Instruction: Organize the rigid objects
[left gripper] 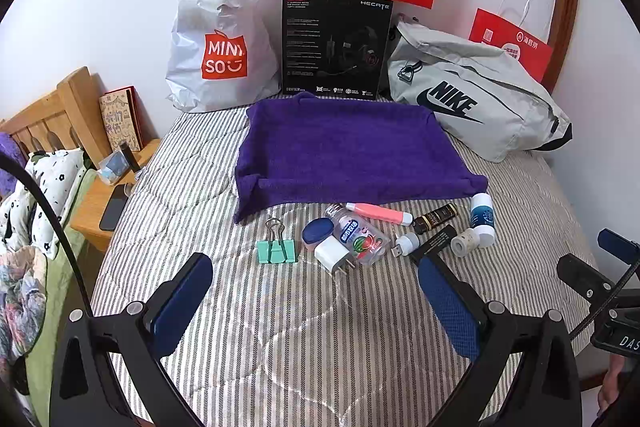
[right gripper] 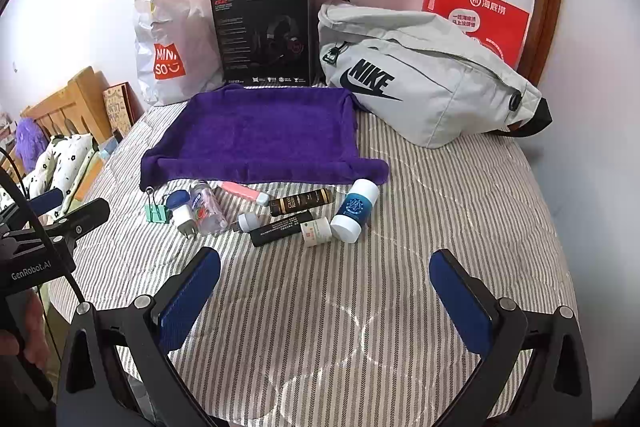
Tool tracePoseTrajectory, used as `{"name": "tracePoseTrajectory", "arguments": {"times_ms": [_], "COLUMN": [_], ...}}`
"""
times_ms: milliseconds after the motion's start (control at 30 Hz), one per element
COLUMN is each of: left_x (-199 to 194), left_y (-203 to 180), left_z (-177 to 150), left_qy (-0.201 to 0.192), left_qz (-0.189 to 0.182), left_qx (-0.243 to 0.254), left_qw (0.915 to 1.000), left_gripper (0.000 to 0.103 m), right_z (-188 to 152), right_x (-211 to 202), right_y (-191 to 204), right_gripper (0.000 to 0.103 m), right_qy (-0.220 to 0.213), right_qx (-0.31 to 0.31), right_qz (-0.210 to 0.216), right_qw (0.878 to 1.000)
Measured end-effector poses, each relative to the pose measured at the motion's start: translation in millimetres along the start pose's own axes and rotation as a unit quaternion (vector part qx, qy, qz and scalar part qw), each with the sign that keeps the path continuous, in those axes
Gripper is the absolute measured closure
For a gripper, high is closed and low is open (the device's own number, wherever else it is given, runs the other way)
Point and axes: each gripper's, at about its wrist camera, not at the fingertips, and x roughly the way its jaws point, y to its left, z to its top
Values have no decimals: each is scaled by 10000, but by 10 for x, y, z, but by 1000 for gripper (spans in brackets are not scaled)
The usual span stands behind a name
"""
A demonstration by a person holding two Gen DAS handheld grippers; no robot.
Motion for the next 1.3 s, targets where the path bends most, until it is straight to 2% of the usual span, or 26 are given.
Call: {"name": "tracePoseTrajectory", "arguments": {"times_ms": [767, 933, 1300], "left_x": [87, 289, 1055], "left_y": [23, 134, 480], "left_z": [41, 53, -111], "left_qy": [28, 78, 623], "left_qz": [-21, 145, 284], "left_qx": [-36, -114, -418], "left_qw": [10000, 9998, 9968], "left_gripper": [0, 0, 0], "right_z": [-16, -45, -123], "right_x": [126, 234, 564], "right_y": [-99, -142, -225], "right_gripper": [0, 0, 0], "right_qy": [81, 181, 521], "right_qx": [106, 143, 148], "right_qz": [-24, -15, -46], "right_qw": [9999, 9997, 9985]}}
